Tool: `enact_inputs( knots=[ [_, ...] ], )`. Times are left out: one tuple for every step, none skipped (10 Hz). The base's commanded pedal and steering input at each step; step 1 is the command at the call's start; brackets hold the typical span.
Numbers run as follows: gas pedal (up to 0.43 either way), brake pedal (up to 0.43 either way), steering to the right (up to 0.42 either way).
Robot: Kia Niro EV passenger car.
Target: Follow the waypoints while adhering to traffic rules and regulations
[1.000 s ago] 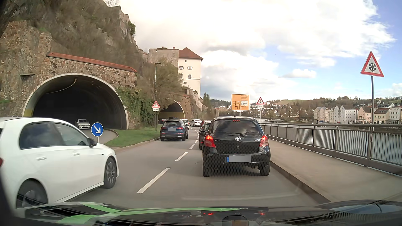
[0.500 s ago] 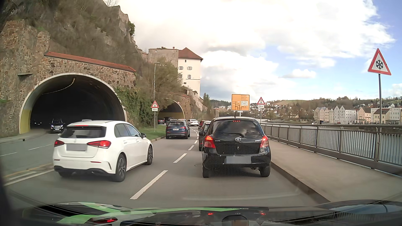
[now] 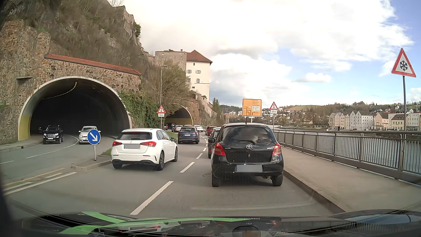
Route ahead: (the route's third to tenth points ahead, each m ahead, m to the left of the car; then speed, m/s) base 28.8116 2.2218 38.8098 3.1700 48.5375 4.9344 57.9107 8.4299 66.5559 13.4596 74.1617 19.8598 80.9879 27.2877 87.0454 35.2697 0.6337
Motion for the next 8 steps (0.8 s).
enact_inputs(
  knots=[
    [0.0, 0.0, 0.007],
    [0.0, 0.0, 0.007],
    [0.0, 0.0, 0.007],
    [0.0, 0.0, 0.007],
    [0.0, 0.0, 0.007],
    [0.0, 0.0, 0.007],
    [0.0, 0.0, 0.007],
    [0.0, 0.0, 0.007]
  ],
)
